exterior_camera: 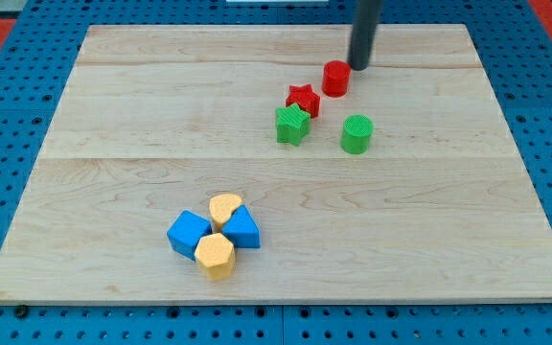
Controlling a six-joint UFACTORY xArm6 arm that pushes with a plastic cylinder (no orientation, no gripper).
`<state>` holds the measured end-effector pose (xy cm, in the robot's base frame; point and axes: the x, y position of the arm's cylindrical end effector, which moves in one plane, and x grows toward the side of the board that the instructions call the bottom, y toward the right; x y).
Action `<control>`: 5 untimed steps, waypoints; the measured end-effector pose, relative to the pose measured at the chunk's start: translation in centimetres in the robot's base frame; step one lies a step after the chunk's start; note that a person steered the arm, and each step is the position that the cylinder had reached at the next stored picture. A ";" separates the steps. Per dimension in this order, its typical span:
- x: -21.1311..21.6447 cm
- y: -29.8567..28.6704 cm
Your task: Place the green star in between the red star and the green circle
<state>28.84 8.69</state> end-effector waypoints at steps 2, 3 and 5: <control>4.5 -10.4; 3.2 -10.5; 9.1 -17.5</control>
<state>37.98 -8.86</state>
